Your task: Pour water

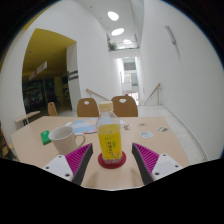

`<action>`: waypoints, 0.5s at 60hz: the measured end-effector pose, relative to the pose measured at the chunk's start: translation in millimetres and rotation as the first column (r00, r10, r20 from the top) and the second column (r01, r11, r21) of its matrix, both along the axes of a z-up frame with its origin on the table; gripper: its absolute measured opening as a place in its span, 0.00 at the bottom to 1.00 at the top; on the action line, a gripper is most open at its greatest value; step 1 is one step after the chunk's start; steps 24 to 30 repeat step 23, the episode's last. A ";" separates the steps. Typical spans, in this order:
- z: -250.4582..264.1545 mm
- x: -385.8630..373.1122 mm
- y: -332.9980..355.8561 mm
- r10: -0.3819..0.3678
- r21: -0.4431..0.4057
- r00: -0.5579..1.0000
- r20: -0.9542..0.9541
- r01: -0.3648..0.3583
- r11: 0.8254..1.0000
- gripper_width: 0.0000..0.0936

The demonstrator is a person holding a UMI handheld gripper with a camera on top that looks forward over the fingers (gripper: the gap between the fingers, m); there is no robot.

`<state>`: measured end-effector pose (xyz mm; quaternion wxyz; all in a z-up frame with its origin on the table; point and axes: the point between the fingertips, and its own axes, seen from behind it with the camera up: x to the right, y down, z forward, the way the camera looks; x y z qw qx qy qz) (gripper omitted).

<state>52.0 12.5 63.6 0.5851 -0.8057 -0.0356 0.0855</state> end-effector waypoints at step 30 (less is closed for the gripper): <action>-10.4 8.6 -146.4 0.062 -0.046 0.989 -0.138 -0.068 0.997 0.91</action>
